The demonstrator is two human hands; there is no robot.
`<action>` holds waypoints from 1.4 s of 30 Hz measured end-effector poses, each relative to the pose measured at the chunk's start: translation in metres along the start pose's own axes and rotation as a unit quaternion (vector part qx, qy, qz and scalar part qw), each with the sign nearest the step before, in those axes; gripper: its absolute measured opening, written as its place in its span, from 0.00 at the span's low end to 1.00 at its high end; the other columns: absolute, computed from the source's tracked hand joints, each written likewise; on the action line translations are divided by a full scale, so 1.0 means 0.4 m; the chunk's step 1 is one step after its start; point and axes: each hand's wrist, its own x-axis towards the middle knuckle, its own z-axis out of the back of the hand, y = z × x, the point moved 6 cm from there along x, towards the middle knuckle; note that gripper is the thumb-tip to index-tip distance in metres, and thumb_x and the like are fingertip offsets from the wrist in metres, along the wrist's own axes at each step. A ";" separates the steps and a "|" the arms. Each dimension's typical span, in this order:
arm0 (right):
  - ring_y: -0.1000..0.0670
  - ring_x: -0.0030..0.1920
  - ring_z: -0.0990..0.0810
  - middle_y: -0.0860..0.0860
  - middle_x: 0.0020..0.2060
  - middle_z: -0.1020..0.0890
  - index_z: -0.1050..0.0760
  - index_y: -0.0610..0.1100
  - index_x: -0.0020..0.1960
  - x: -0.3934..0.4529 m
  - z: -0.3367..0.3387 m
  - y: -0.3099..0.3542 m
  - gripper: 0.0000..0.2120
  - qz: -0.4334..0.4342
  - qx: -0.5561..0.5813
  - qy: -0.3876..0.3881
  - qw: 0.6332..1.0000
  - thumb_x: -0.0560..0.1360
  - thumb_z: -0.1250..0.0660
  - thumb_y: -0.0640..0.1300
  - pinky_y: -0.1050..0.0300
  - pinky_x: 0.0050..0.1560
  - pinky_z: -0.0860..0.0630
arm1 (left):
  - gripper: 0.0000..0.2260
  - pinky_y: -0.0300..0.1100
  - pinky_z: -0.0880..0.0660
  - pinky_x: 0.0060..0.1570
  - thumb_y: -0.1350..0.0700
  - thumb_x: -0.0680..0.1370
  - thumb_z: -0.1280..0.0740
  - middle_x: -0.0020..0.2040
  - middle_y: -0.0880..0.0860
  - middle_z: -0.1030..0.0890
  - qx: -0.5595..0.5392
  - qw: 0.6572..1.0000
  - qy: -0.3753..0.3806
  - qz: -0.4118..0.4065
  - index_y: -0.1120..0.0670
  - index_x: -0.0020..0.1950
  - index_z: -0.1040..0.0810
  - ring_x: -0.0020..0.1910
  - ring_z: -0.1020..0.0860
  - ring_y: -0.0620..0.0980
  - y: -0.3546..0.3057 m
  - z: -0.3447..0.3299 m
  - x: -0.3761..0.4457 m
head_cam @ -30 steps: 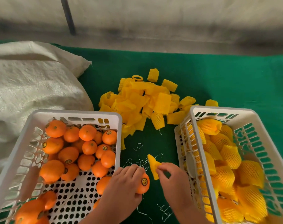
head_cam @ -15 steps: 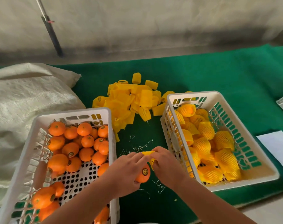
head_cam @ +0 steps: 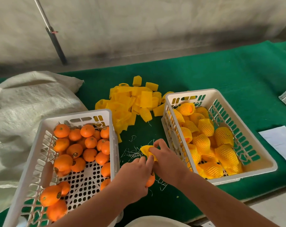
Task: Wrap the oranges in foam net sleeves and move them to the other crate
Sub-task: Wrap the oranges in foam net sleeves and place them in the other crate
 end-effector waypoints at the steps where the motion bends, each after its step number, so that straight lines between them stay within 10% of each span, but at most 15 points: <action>1: 0.54 0.42 0.23 0.56 0.61 0.35 0.25 0.52 0.59 -0.001 0.001 0.000 0.10 0.002 -0.001 -0.002 1.000 0.79 0.30 0.46 0.71 0.37 0.31 | 0.38 0.48 0.22 0.53 0.45 0.74 0.28 0.63 0.51 0.28 0.001 1.000 0.003 0.003 0.48 0.75 0.47 0.56 0.27 0.50 0.002 0.001 -0.002; 10: 0.55 0.44 0.27 0.51 0.59 0.27 0.21 0.46 0.51 0.003 -0.026 0.014 0.09 0.035 -0.028 0.027 0.999 0.82 0.40 0.43 0.67 0.47 0.29 | 0.30 0.48 0.24 0.57 0.44 0.73 0.26 0.63 0.50 0.27 0.025 0.999 0.046 0.015 0.49 0.71 0.34 0.58 0.27 0.50 0.017 0.001 0.025; 18: 0.53 0.32 0.26 0.51 0.32 0.24 0.24 0.45 0.37 0.007 -0.032 -0.056 0.17 -0.124 -0.015 -0.002 0.992 0.80 0.34 0.53 0.62 0.33 0.32 | 0.31 0.43 0.32 0.47 0.40 0.71 0.26 0.61 0.47 0.28 -0.005 0.998 0.054 0.044 0.46 0.69 0.34 0.52 0.33 0.45 0.049 -0.022 0.002; 25: 0.56 0.42 0.26 0.53 0.55 0.30 0.20 0.47 0.66 0.013 -0.053 -0.040 0.18 -0.103 0.046 0.045 0.993 0.77 0.30 0.41 0.71 0.37 0.34 | 0.39 0.42 0.26 0.53 0.36 0.67 0.25 0.65 0.43 0.27 -0.147 0.978 0.075 0.125 0.41 0.75 0.35 0.58 0.28 0.45 0.113 -0.010 -0.038; 27: 0.57 0.40 0.26 0.54 0.56 0.35 0.24 0.47 0.70 0.014 -0.058 -0.019 0.22 -0.071 0.046 0.061 0.995 0.77 0.30 0.38 0.70 0.36 0.32 | 0.39 0.42 0.21 0.50 0.39 0.67 0.22 0.65 0.45 0.27 -0.298 0.936 0.096 0.161 0.42 0.76 0.33 0.58 0.26 0.45 0.129 -0.003 -0.048; 31: 0.54 0.41 0.23 0.53 0.63 0.38 0.26 0.48 0.67 0.007 -0.059 0.001 0.21 -0.048 0.022 0.066 0.996 0.76 0.29 0.38 0.64 0.41 0.23 | 0.39 0.45 0.16 0.45 0.47 0.62 0.17 0.64 0.55 0.24 -0.635 0.726 0.111 0.242 0.48 0.71 0.26 0.57 0.19 0.55 0.137 0.000 -0.082; 36: 0.52 0.41 0.22 0.53 0.67 0.39 0.27 0.50 0.61 -0.010 -0.066 0.023 0.18 -0.039 0.047 0.076 0.995 0.75 0.27 0.38 0.65 0.45 0.28 | 0.42 0.47 0.18 0.40 0.48 0.57 0.14 0.60 0.62 0.16 -0.804 0.527 0.089 0.260 0.53 0.68 0.26 0.52 0.14 0.59 0.116 -0.027 -0.095; 42: 0.52 0.51 0.22 0.52 0.70 0.38 0.28 0.51 0.66 -0.015 -0.053 0.037 0.25 -0.052 0.096 0.068 0.992 0.74 0.22 0.49 0.60 0.56 0.22 | 0.39 0.42 0.17 0.38 0.43 0.64 0.16 0.59 0.51 0.20 -0.700 0.658 -0.007 0.278 0.46 0.72 0.27 0.51 0.15 0.53 0.100 -0.019 -0.085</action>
